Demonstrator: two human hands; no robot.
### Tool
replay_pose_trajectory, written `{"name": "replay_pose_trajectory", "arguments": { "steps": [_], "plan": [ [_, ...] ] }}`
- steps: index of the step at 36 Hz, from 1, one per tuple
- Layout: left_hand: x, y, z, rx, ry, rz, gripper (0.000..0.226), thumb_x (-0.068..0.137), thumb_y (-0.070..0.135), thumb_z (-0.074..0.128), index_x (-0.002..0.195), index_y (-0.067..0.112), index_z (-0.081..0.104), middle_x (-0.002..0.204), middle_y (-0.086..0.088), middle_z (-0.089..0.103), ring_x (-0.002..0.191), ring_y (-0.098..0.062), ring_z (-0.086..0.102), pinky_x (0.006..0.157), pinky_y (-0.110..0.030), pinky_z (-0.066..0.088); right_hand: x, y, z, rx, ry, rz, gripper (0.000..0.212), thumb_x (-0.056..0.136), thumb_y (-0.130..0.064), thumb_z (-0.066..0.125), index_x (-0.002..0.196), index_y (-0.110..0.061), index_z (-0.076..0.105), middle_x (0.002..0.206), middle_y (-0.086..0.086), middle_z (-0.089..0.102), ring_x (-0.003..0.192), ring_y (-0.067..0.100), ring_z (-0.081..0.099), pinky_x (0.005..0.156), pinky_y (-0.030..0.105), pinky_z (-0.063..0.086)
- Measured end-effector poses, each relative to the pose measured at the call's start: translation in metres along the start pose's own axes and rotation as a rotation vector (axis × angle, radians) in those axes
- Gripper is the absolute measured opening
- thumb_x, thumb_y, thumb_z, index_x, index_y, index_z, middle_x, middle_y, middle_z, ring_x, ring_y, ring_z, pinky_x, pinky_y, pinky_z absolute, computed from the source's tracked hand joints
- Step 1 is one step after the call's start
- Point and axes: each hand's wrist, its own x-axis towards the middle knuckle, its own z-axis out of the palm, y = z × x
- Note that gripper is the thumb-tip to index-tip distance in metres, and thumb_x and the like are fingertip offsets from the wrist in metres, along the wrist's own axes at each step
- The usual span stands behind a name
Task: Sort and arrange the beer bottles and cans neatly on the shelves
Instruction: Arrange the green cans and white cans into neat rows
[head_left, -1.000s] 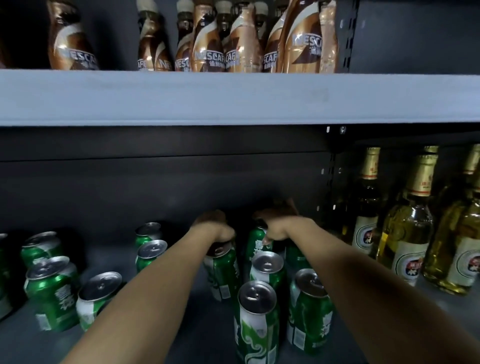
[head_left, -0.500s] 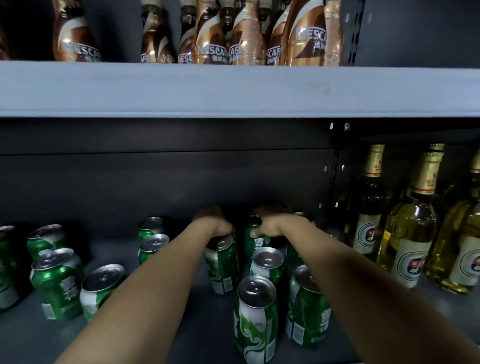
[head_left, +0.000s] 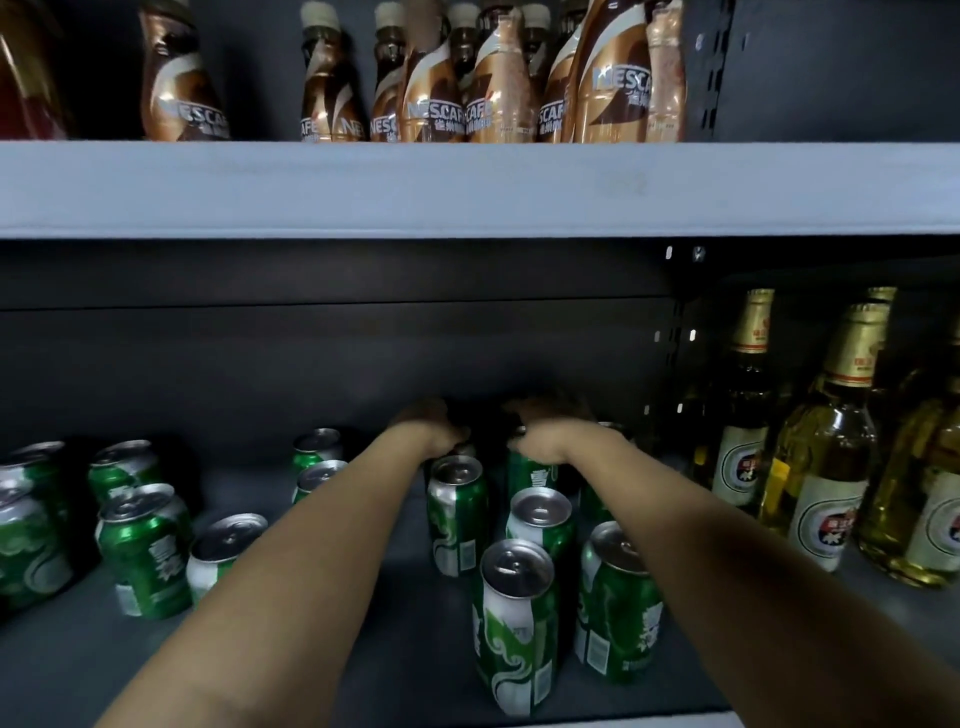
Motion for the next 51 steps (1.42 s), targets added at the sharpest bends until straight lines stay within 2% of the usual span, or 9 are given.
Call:
{"name": "replay_pose_trajectory", "arguments": {
  "steps": [4, 10, 22, 29, 34, 39, 42, 45, 51],
  "plan": [
    [-0.007, -0.001, -0.007, 0.020, 0.063, 0.001, 0.047, 0.097, 0.038, 0.053, 0.135, 0.010, 0.053, 0.140, -0.013, 0.052, 0.123, -0.032, 0.050, 0.100, -0.036, 0.042, -0.009, -0.022, -0.016, 0.177, 0.049, -0.080, 0.026, 0.090, -0.029, 0.055, 0.115, -0.024, 0.062, 0.131, 0.003, 0.056, 0.122, 0.028, 0.049, 0.104, 0.039, 0.037],
    [-0.021, -0.005, -0.014, 0.061, 0.074, -0.010, 0.037, 0.104, 0.023, 0.036, 0.136, 0.008, 0.049, 0.138, -0.017, 0.051, 0.119, -0.034, 0.053, 0.097, -0.040, 0.046, -0.024, -0.056, -0.014, 0.009, -0.207, -0.135, 0.051, 0.079, -0.070, 0.060, 0.088, -0.020, 0.060, 0.112, 0.003, 0.061, 0.096, 0.023, 0.056, 0.076, 0.027, 0.039],
    [-0.045, -0.019, -0.025, 0.129, 0.070, -0.057, 0.035, 0.096, 0.007, 0.038, 0.124, 0.004, 0.059, 0.135, -0.019, 0.055, 0.122, -0.034, 0.053, 0.095, -0.034, 0.043, -0.024, -0.066, -0.006, 0.158, -0.317, -0.253, 0.069, 0.081, -0.009, 0.075, 0.142, -0.020, 0.045, 0.146, 0.004, 0.040, 0.130, 0.024, 0.042, 0.104, 0.030, 0.039],
    [-0.057, -0.021, -0.021, -0.033, 0.087, -0.073, 0.036, 0.096, 0.001, 0.038, 0.126, -0.003, 0.057, 0.133, -0.021, 0.055, 0.122, -0.033, 0.051, 0.099, -0.035, 0.042, -0.021, -0.077, 0.002, 0.008, -0.151, -0.164, 0.070, 0.075, -0.070, 0.064, 0.118, -0.016, 0.057, 0.121, 0.002, 0.060, 0.109, 0.025, 0.057, 0.078, 0.031, 0.044],
    [-0.060, -0.030, -0.018, -0.149, 0.083, -0.090, 0.032, 0.093, 0.004, 0.040, 0.115, -0.003, 0.062, 0.120, -0.025, 0.062, 0.108, -0.038, 0.059, 0.082, -0.039, 0.051, -0.018, -0.080, 0.000, 0.099, -0.201, -0.206, 0.062, 0.077, -0.049, 0.076, 0.125, -0.014, 0.056, 0.122, 0.004, 0.059, 0.107, 0.023, 0.057, 0.081, 0.030, 0.046],
    [-0.061, -0.028, -0.019, -0.168, 0.123, -0.117, 0.031, 0.095, 0.000, 0.039, 0.118, -0.011, 0.058, 0.126, -0.029, 0.057, 0.117, -0.039, 0.054, 0.095, -0.040, 0.046, -0.017, -0.076, -0.013, 0.360, -0.363, -0.142, 0.052, 0.090, -0.039, 0.065, 0.133, -0.014, 0.050, 0.107, 0.004, 0.058, 0.088, 0.019, 0.056, 0.083, 0.033, 0.049],
    [-0.056, -0.030, -0.022, -0.119, 0.160, -0.104, 0.031, 0.094, 0.001, 0.041, 0.116, -0.006, 0.062, 0.125, -0.024, 0.059, 0.116, -0.037, 0.055, 0.096, -0.040, 0.046, -0.008, -0.062, -0.019, 0.500, -0.142, -0.042, 0.020, 0.100, -0.027, 0.048, 0.104, -0.012, 0.060, 0.102, 0.011, 0.061, 0.088, 0.023, 0.059, 0.075, 0.028, 0.049],
    [-0.046, -0.030, -0.024, -0.033, 0.135, -0.073, 0.031, 0.094, 0.002, 0.040, 0.114, -0.003, 0.064, 0.124, -0.021, 0.062, 0.114, -0.035, 0.057, 0.093, -0.035, 0.047, 0.002, -0.042, -0.021, 0.339, 0.138, 0.143, 0.032, 0.097, -0.018, 0.040, 0.113, -0.006, 0.065, 0.124, 0.018, 0.061, 0.113, 0.033, 0.059, 0.089, 0.032, 0.047],
    [-0.026, -0.016, -0.015, -0.042, 0.080, -0.007, 0.038, 0.102, 0.032, 0.044, 0.123, 0.005, 0.061, 0.132, -0.016, 0.057, 0.119, -0.033, 0.053, 0.096, -0.035, 0.043, 0.008, -0.024, -0.008, 0.323, 0.119, 0.205, 0.037, 0.094, -0.013, 0.041, 0.122, -0.010, 0.064, 0.133, 0.014, 0.058, 0.120, 0.033, 0.056, 0.100, 0.039, 0.047]
  ]
}}
